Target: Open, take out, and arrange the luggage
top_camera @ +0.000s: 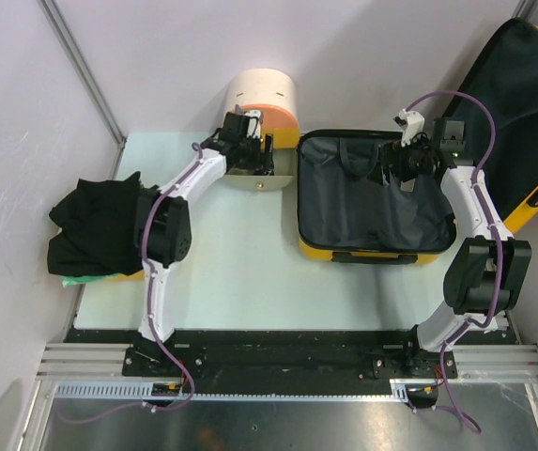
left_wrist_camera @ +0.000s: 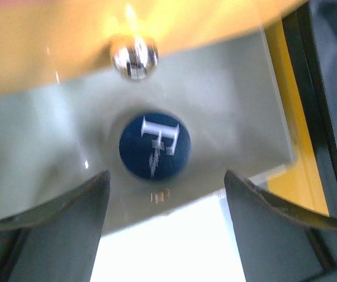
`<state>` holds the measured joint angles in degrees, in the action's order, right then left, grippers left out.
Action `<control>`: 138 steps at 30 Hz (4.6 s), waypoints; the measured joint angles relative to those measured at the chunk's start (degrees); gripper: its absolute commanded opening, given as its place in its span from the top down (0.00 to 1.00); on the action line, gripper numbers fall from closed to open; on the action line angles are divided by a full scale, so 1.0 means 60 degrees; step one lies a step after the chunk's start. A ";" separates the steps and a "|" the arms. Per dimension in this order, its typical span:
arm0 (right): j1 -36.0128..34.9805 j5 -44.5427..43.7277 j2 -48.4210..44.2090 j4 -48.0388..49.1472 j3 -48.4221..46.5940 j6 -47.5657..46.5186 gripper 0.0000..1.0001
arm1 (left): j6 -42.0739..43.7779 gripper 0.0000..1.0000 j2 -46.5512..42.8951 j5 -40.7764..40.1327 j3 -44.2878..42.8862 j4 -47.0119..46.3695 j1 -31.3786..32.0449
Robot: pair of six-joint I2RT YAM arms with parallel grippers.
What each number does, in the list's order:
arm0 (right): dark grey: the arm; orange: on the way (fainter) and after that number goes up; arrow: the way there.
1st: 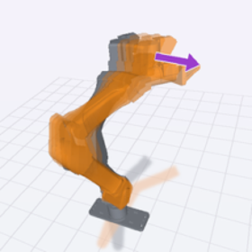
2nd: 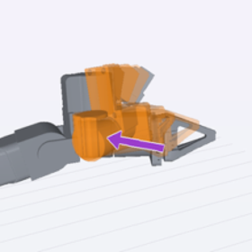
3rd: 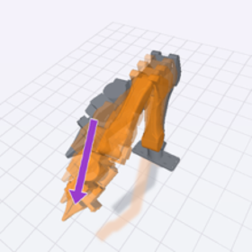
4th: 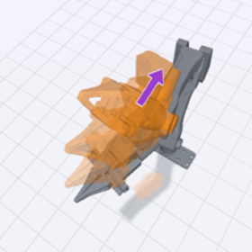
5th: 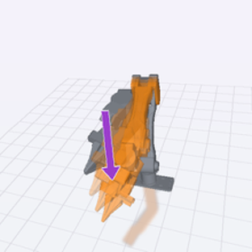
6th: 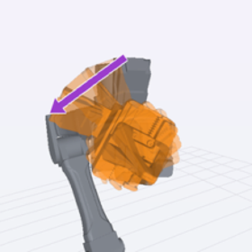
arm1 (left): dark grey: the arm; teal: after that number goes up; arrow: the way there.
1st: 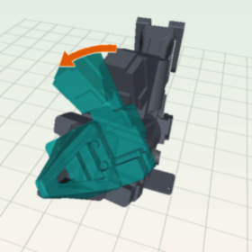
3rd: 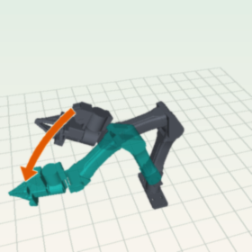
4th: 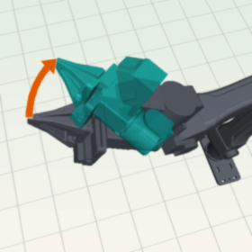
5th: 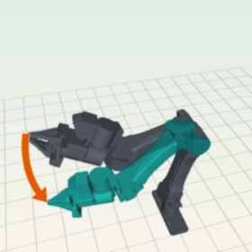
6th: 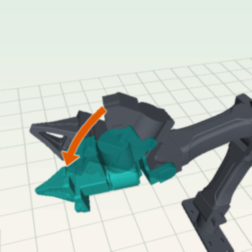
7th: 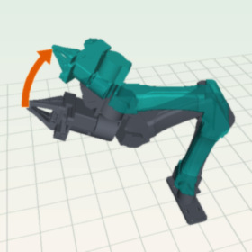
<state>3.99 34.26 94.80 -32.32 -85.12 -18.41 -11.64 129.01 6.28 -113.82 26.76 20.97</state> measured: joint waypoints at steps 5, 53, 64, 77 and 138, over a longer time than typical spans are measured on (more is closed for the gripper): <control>0.0000 -0.0004 0.0000 -0.0004 0.0000 0.0036 0.00 | 0.0834 0.56 -0.1982 0.0685 0.2259 -0.0568 -0.0124; -0.0146 -0.0423 0.0036 0.0004 0.0007 0.0066 0.00 | 0.5541 0.75 0.0138 -0.0729 0.2932 -0.6710 0.0058; -0.0098 -0.0390 0.0040 -0.0044 0.0011 0.0062 0.00 | 0.2495 0.19 -0.3672 0.0339 0.5931 -0.6186 0.0007; -0.0080 -0.0444 0.0084 -0.0652 -0.0255 -0.0222 0.00 | -0.6007 0.17 -0.2371 0.1931 0.5246 -0.6320 -0.1563; -0.0127 -0.1406 0.0841 -0.2779 -0.1854 -0.0612 0.00 | -1.0313 1.00 0.0335 0.1916 0.3413 -0.8732 -0.1184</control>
<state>3.22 25.82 99.85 -48.99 -96.25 -22.09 -73.52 131.02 17.78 -93.34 -25.63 13.87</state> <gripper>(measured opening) 0.994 0.293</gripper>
